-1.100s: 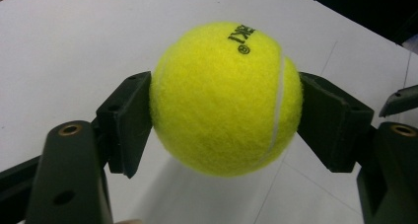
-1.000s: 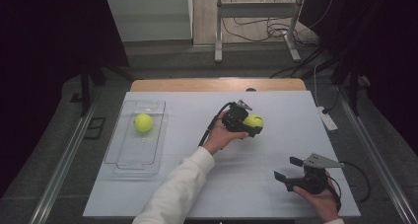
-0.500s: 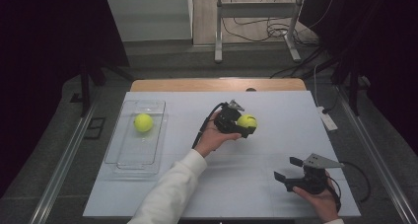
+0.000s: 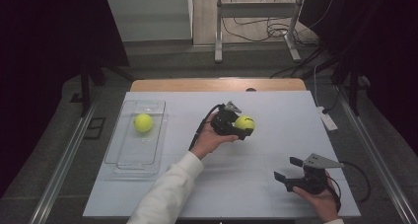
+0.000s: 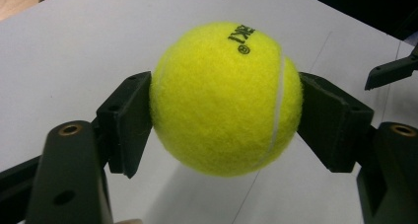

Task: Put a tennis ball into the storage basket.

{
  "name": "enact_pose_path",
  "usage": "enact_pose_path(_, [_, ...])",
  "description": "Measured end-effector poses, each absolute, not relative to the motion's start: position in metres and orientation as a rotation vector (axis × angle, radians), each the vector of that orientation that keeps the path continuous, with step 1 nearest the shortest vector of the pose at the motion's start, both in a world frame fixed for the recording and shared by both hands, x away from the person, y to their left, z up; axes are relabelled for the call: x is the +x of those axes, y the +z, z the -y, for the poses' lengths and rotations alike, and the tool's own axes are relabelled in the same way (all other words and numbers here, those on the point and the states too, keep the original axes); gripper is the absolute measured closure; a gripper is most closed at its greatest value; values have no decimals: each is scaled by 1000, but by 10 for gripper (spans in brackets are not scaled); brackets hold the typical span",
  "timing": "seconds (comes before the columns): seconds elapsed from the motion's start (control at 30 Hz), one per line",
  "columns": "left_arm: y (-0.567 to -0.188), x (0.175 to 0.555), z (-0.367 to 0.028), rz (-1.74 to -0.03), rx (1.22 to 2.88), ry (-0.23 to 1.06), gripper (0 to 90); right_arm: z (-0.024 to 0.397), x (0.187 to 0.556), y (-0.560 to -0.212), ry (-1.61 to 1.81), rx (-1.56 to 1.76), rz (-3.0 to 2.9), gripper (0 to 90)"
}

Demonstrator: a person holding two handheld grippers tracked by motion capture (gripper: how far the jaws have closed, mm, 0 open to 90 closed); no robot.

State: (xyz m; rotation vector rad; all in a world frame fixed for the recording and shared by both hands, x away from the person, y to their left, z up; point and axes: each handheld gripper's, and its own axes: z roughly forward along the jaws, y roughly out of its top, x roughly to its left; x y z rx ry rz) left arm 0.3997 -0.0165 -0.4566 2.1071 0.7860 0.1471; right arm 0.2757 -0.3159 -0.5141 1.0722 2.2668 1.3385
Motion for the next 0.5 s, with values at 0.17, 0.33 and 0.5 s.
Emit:
enact_pose_path(0.17, [-455,397,15,-777,2107,153,274,316,276,-514,1337,1072,-2265,121])
enact_pose_path(0.33, [-454,393,12,-769,2098,148,274,316,276,-514,1336,1075,-2265,120])
enact_pose_path(0.5, [-453,388,6,-764,2093,149,274,316,276,-515,1332,1075,-2267,120])
